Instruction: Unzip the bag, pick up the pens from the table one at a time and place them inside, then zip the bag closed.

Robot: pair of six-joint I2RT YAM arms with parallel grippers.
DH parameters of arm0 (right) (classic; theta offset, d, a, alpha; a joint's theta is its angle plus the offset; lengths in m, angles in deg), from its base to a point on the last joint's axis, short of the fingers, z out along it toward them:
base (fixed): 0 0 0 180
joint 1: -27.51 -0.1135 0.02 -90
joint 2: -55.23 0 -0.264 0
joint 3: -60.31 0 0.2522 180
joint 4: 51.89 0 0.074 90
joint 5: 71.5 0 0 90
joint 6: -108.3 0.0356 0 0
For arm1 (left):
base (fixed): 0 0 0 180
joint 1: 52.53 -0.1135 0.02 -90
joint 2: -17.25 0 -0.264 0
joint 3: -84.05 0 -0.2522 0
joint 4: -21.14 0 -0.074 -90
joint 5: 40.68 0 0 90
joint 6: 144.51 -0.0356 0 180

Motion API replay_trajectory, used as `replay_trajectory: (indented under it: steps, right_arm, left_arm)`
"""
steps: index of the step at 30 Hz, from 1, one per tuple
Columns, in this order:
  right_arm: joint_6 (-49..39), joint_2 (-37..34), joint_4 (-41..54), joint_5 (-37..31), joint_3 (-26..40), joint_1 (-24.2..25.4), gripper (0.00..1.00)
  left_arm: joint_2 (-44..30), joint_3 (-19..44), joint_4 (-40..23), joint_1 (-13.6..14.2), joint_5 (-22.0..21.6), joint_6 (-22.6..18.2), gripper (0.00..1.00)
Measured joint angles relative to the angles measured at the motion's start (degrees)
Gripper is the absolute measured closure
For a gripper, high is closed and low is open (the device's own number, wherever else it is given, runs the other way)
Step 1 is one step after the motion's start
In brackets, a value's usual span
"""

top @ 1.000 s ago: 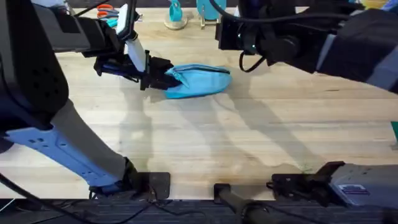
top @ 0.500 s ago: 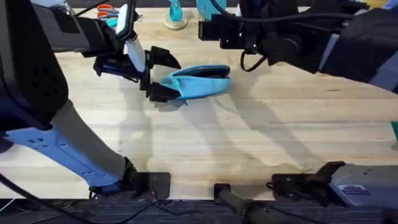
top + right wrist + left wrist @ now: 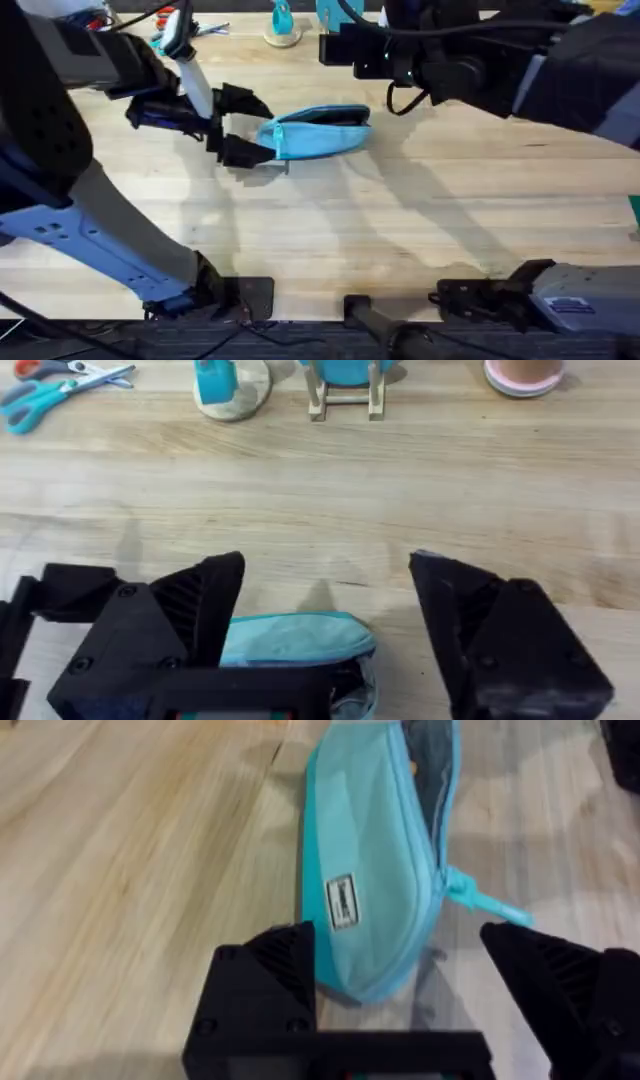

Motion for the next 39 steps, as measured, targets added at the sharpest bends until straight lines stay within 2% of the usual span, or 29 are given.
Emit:
replay_trajectory:
  steps: [4, 9, 14, 18, 24, 34, 39]
  right_arm:
    - [-0.01, 0.0, 0.14, 0.97, 0.0, -0.05, 0.004]
    - [0.0, 0.0, 1.07, 3.53, 0.0, -1.7, 0.004]
    - [0.0, 0.0, 1.89, 4.52, 0.0, -6.25, 0.004]
    - [-0.02, 0.0, 2.01, 5.01, 0.0, -9.56, 0.005]
    - [0.0, 0.0, 2.1, 5.59, 0.0, -10.67, 0.004]
    - [4.19, 0.0, 2.26, 14.76, 0.0, -11.4, 0.004]
    - [5.05, 0.0, 5.69, 18.24, 0.0, -11.77, 0.004]
  left_arm:
    - [0.0, 0.0, -3.63, -2.72, -1.03, -1.37, 0.005]
    - [0.0, 0.02, -9.72, -5.33, -1.48, -8.14, 0.004]
    - [0.0, 0.28, -15.66, -8.56, -1.65, -15.4, 0.004]
    - [0.0, 1.63, -19.61, -10.93, -2.52, -19.13, 0.004]
    - [0.0, 4.3, -22.01, -11.92, -5.57, -20.93, 0.004]
    - [0.0, 6.77, -19.04, -11.92, -7.48, -20.93, 0.004]
    - [0.0, 7.1, -18.06, -11.92, -7.51, -20.93, 0.004]
